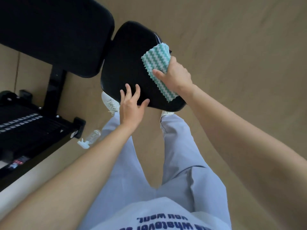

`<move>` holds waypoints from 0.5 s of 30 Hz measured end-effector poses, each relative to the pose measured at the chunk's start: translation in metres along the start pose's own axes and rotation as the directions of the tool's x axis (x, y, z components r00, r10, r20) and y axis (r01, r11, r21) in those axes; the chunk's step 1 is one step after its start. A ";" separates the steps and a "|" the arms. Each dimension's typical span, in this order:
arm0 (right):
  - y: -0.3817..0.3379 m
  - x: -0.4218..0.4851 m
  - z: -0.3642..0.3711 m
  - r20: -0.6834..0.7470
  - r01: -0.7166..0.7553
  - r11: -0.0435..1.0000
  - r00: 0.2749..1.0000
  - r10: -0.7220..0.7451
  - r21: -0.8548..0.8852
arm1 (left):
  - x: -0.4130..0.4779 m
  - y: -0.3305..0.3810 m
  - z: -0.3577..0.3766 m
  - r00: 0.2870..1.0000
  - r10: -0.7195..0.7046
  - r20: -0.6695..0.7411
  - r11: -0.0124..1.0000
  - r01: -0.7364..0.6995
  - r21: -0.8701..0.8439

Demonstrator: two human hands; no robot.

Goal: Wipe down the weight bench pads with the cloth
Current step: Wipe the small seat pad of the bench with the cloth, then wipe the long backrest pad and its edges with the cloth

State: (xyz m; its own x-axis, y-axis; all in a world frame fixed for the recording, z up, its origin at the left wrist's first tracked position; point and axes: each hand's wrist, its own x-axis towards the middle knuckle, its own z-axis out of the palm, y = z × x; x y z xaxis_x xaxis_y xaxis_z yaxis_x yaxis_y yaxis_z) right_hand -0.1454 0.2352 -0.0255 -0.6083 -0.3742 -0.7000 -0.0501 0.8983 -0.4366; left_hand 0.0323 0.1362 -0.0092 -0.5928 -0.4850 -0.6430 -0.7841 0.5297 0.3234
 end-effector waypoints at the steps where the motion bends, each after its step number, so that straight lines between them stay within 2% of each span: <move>1: -0.009 0.009 0.000 -0.012 0.014 1.000 1.000 -0.014 -0.004 | 0.002 -0.003 -0.002 1.000 0.017 0.003 1.000 -0.017 0.001; 7: -0.062 0.066 -0.001 -0.079 0.052 0.999 0.996 -0.052 -0.001 | 0.010 -0.026 -0.018 0.989 0.146 0.020 0.989 -0.147 0.029; 10: -0.086 0.095 -0.004 -0.100 0.085 0.986 0.990 -0.100 -0.143 | 0.010 -0.039 -0.025 0.977 0.206 0.049 0.979 -0.206 -0.010; 15: -0.124 0.120 0.012 -0.144 0.146 0.896 0.964 -0.224 -0.419 | 0.029 -0.067 -0.054 0.975 0.219 0.031 0.953 -0.207 -0.222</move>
State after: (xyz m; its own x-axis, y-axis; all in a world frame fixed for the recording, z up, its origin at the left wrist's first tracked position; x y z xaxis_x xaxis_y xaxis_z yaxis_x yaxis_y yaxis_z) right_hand -0.2033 0.0761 -0.0621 -0.6889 -0.5286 -0.4960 -0.4655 0.8471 -0.2563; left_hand 0.0583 0.0491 -0.0119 -0.7442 -0.3350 -0.5779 -0.6651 0.4510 0.5952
